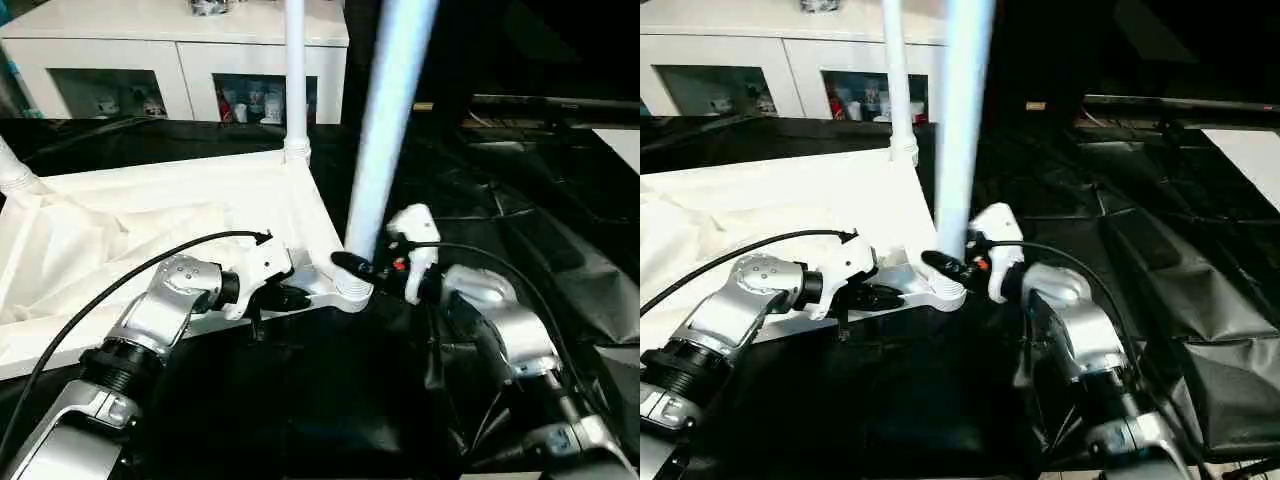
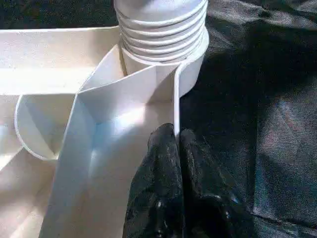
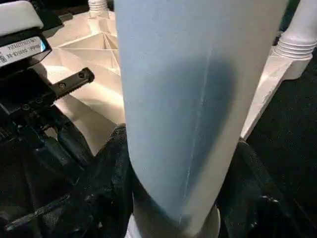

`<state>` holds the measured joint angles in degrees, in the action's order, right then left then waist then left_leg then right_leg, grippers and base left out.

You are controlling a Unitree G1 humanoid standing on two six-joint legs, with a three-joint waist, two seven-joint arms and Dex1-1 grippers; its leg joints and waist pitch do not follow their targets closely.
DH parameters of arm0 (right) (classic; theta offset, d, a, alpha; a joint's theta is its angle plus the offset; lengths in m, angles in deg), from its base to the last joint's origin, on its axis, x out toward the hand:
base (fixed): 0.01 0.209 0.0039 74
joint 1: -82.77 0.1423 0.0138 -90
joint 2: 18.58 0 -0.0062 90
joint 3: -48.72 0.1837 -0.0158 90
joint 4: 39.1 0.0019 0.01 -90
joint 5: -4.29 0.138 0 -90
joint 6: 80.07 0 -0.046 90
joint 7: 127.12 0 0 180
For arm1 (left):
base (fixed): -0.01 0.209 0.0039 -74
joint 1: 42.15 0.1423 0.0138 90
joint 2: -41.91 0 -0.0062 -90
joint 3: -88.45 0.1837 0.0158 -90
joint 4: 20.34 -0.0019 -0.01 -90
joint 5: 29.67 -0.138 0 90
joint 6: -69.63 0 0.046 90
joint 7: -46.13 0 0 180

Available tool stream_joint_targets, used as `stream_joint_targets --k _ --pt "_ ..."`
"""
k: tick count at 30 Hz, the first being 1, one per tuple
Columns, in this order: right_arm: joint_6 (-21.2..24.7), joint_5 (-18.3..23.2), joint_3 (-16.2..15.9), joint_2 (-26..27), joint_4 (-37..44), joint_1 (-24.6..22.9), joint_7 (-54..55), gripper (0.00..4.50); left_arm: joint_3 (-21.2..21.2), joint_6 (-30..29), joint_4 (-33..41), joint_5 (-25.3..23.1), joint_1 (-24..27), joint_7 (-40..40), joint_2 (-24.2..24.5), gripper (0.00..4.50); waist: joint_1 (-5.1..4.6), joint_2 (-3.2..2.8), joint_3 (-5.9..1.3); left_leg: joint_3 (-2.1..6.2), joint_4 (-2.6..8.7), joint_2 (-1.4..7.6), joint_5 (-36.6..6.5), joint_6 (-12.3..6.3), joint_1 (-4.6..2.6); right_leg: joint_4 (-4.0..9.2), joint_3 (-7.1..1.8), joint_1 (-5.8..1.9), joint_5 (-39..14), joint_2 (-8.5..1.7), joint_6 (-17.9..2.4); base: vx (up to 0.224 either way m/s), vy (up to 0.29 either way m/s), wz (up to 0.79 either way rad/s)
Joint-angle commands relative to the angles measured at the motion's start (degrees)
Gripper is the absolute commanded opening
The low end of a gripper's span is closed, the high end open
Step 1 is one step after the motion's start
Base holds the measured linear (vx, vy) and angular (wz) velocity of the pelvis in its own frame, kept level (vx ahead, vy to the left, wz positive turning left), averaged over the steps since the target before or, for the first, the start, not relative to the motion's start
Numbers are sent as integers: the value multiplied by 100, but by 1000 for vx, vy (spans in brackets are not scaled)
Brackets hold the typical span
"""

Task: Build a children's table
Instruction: Insert table leg to table base

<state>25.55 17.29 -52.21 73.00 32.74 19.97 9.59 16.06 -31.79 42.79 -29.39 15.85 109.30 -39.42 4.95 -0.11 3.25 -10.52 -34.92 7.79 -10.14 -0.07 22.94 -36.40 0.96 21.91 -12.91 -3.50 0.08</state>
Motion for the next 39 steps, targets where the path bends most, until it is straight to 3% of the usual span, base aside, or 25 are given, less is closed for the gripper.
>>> stream_joint_targets --k 1,3,6,7,9,13,14,15,16,17,18,22,27,30,32,33,36,37,38,39 --pt "379 -263 -326 -106 -436 -193 -97 186 -52 18 55 -6 -12 -21 63 0 -13 -1 -353 232 525 550 -1512 149 -214 435 -235 -135 -536 -558 -1459 0 0 0" --pt "341 -303 -350 -118 -500 -192 -108 186 -57 17 70 -4 5 -24 69 0 -9 -25 -354 235 525 551 -1560 170 -223 438 -237 -124 -606 -564 -1452 0 0 0" --pt "336 -119 -99 25 -670 -134 8 186 -65 13 86 1 24 -26 78 0 -16 -17 -349 235 527 549 -1631 177 -222 452 -248 -118 -693 -578 -1455 0 0 0" --pt "354 117 219 171 -824 -59 138 186 -69 12 89 3 25 -35 76 0 -20 -15 -347 239 529 550 -1655 184 -220 454 -249 -120 -725 -578 -1453 0 0 0" --pt "333 301 483 260 -965 -20 227 186 -74 35 77 -3 19 -57 69 0 -37 -29 -345 254 544 553 -1764 239 -216 463 -248 -122 -881 -586 -1448 0 0 0" --pt "316 487 742 284 -1036 -94 257 186 -80 38 74 0 -4 -68 54 0 -41 -33 -338 254 560 554 -1949 326 -240 482 -243 -91 -1071 -572 -1399 0 0 0" --pt "283 492 765 270 -1029 -159 268 186 -82 40 68 2 -11 -63 56 0 -25 -108 -342 264 563 555 -1959 362 -247 473 -244 -82 -1043 -573 -1378 0 0 0" --pt "224 462 742 251 -988 -248 265 186 -82 47 62 2 -15 -60 58 0 -37 -65 -346 255 573 553 -1963 374 -241 481 -241 -90 -958 -562 -1368 0 0 0" --pt "166 427 713 237 -937 -331 268 186 -82 53 55 3 -19 -56 59 0 -31 -62 -351 256 573 555 -1932 370 -240 474 -239 -94 -900 -562 -1365 0 0 0" --pt "87 371 675 232 -870 -421 274 186 -83 63 41 7 -28 -52 59 0 -18 -126 -359 250 574 552 -1884 381 -248 472 -238 -87 -724 -553 -1356 0 0 0" --pt "22 310 632 223 -812 -487 275 186 -83 66 37 10 -33 -50 58 0 -14 -95 -370 246 573 552 -1784 358 -244 456 -232 -102 -499 -541 -1375 0 0 0" --pt "-169 60 426 204 -580 -713 291 186 -81 73 24 20 -44 -44 67 0 2 -97 -375 235 560 538 -1599 247 -224 447 -228 -132 -243 -552 -1422 0 0 0" --pt "-164 -180 68 134 -522 -686 218 186 -69 72 -8 16 -73 -33 73 0 -18 -122 -333 252 594 544 -2071 364 -254 500 -238 -91 -918 -545 -1374 0 0 0" --pt "19 -296 -96 112 -724 -422 195 186 -56 106 -21 -15 -73 -16 97 0 -38 -79 -324 276 611 548 -2202 430 -242 517 -249 -97 -1256 -565 -1308 0 0 0" --pt "70 -330 -130 100 -756 -385 178 186 -55 115 -20 -21 -67 -7 103 0 -44 -97 -316 277 614 547 -2217 439 -246 527 -255 -81 -1341 -566 -1280 0 0 0" --pt "117 -405 -187 77 -881 -292 141 186 -48 122 9 -31 -49 5 117 0 -31 -59 -313 268 604 552 -2245 430 -269 541 -265 -62 -1430 -576 -1265 0 0 0" --pt "120 -487 -230 72 -1134 -150 102 186 -39 124 54 -39 -11 -1 132 0 -41 -74 -310 284 617 554 -2254 442 -247 543 -265 -70 -1517 -578 -1222 0 0 0" --pt "157 -477 -212 87 -1214 -108 103 186 -36 127 65 -42 2 -2 139 0 -50 -29 -306 289 621 553 -2241 430 -237 538 -262 -77 -1588 -589 -1217 0 0 0" --pt "177 -467 -193 104 -1305 -58 107 186 -32 130 77 -43 15 0 147 0 -64 -53 -288 295 628 553 -2345 452 -245 559 -264 -55 -1782 -591 -1185 0 0 0" --pt "209 -441 -160 127 -1399 -6 123 186 -29 130 95 -46 26 1 159 0 -79 -25 -279 297 628 551 -2475 470 -257 584 -270 -39 -1997 -591 -1139 0 0 0"
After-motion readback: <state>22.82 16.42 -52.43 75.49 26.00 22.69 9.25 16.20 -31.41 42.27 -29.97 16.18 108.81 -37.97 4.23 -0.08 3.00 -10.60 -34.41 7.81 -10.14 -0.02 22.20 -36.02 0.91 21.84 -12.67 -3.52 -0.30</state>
